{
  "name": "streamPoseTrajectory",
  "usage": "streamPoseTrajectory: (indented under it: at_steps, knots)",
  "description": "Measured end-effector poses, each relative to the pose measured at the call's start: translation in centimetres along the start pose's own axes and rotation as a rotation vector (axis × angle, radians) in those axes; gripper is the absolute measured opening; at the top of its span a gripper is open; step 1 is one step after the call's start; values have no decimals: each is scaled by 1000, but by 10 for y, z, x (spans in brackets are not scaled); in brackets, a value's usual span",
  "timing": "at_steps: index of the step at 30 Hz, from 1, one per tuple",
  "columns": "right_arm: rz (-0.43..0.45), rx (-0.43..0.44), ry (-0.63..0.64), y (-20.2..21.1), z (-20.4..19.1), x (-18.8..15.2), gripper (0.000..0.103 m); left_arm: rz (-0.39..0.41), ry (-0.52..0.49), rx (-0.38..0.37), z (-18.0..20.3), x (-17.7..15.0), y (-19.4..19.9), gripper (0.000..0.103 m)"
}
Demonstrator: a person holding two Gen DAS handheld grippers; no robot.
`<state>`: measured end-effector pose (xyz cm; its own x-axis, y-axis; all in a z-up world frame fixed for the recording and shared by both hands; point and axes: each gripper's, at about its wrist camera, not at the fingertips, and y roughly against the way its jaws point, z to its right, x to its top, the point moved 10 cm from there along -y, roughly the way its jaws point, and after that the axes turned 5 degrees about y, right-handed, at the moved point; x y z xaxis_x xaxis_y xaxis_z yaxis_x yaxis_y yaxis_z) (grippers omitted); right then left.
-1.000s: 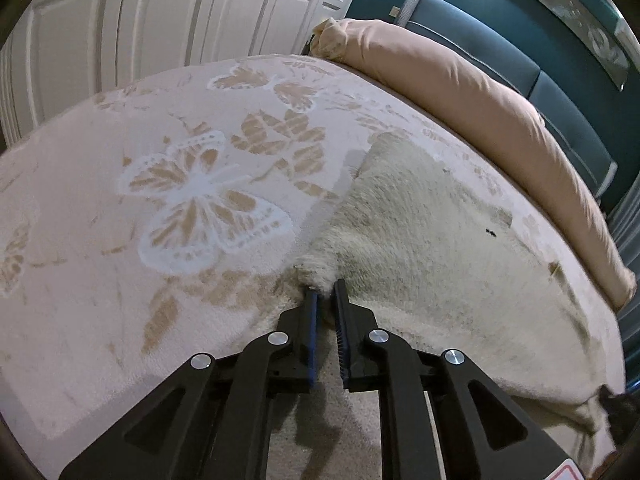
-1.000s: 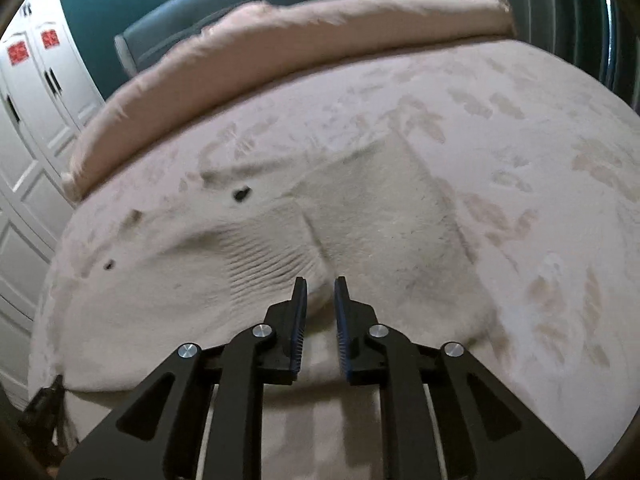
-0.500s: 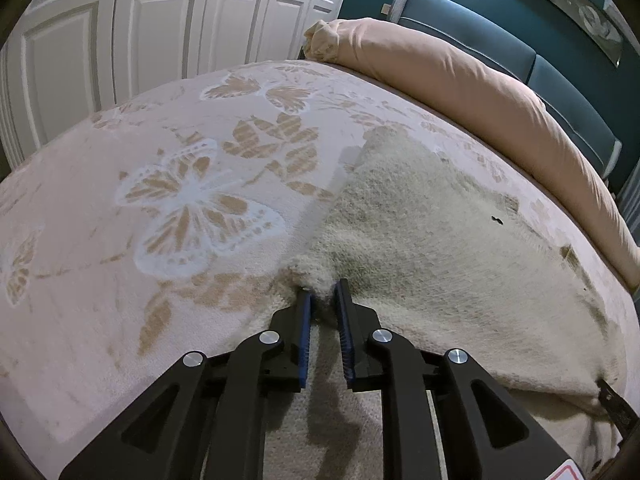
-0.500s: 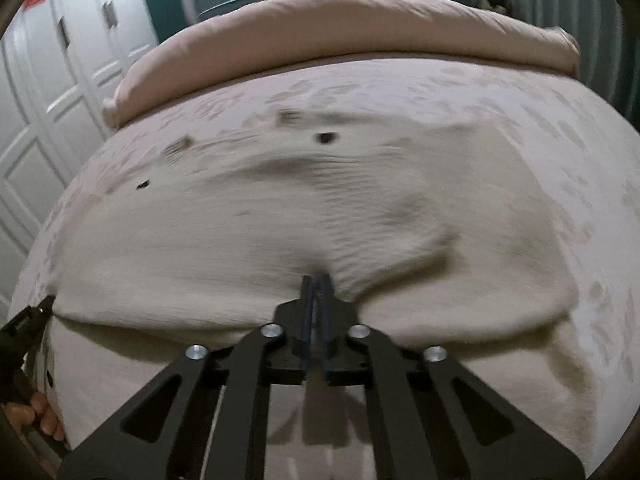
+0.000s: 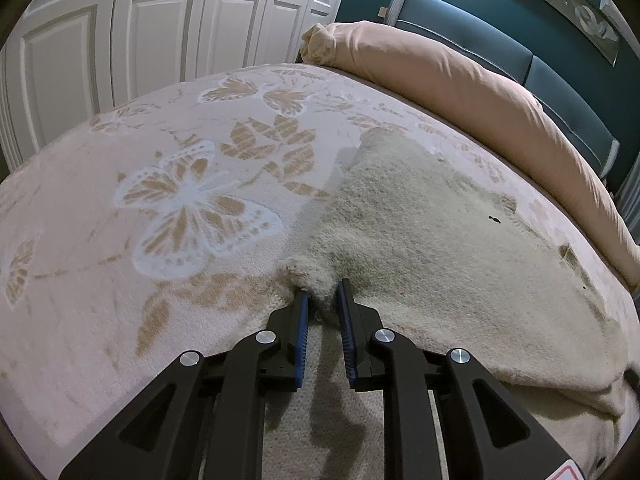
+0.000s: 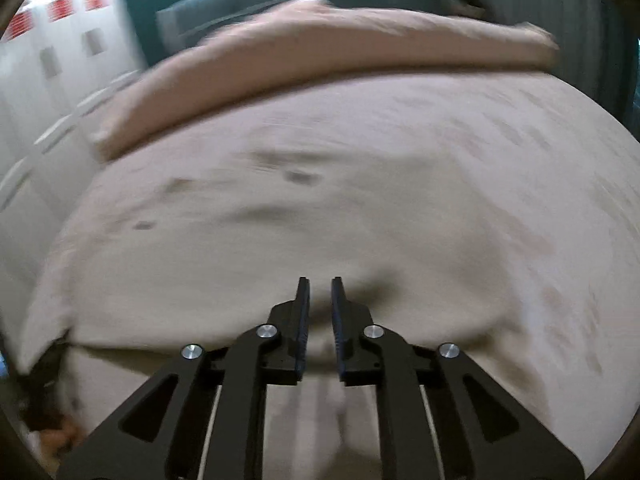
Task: Fold small clothes
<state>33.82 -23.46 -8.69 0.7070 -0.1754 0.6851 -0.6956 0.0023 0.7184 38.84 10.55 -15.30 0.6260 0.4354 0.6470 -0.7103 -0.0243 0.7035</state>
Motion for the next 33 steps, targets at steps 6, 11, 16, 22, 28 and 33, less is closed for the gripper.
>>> streamPoseTrajectory:
  at_steps: [6,11,16,22,28,33]
  knots:
    - [-67,340,203,-50,-155,47,38,3,9,-16,-2,1,1,17]
    - [-141,382,350,-114,-243,60,38,12,17,-30,-3,1,1,17]
    - [-216,410,451,-165,-299,49,48,23,16,-36,-2,0,1,17]
    - [-148,387,569,-168,-324,53,3,31,14,-36,-1,0,0,17]
    - [-205,277,591,-207,-315,41,3,32,-13,-25,4,-1,0,20]
    - [-93,291,469,-143,-293,74,10,31,-20,-14,4,-1,-1,21]
